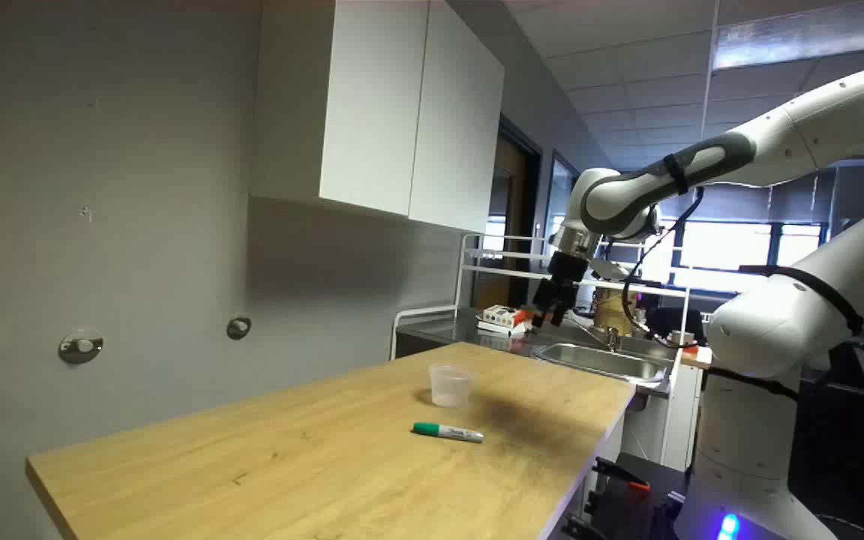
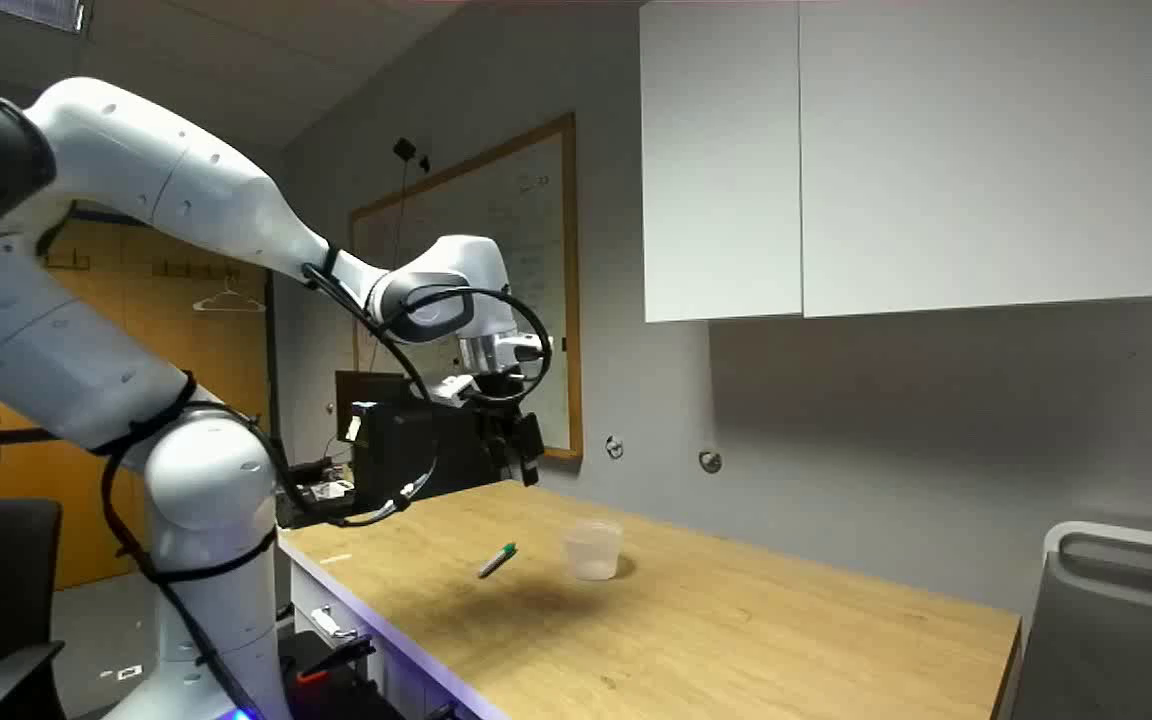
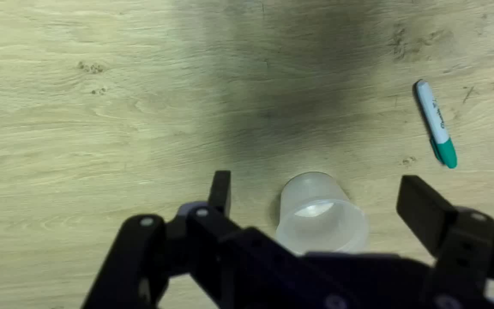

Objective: Put the marker inside the bowl

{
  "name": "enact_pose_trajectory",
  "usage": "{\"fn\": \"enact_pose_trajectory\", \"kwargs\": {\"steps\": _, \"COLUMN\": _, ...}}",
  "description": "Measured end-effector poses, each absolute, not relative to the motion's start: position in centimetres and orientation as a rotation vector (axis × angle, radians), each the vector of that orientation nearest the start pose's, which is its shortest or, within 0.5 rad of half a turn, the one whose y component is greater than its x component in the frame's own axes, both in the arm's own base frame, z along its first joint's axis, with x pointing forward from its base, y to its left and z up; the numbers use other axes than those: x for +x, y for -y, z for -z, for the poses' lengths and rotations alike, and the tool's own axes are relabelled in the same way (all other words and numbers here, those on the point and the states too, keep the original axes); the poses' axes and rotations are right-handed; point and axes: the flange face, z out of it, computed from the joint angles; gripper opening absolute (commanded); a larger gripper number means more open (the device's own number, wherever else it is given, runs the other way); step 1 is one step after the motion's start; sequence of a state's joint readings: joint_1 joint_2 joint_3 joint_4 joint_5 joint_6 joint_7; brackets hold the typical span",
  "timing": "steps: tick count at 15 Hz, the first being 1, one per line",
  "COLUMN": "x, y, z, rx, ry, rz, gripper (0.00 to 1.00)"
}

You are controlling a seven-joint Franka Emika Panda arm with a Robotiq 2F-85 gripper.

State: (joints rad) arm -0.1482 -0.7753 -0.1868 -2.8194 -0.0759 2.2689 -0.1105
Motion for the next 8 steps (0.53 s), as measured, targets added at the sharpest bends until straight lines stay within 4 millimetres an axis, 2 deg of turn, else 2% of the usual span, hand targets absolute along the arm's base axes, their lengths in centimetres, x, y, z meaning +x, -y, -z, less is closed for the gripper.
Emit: {"fn": "enact_pose_trajectory", "kwargs": {"steps": 8, "x": 31.1, "y": 10.45, "z": -42.05, "rx": -3.092, "ry": -0.222, "rz": 0.328, "gripper": 1.0}}
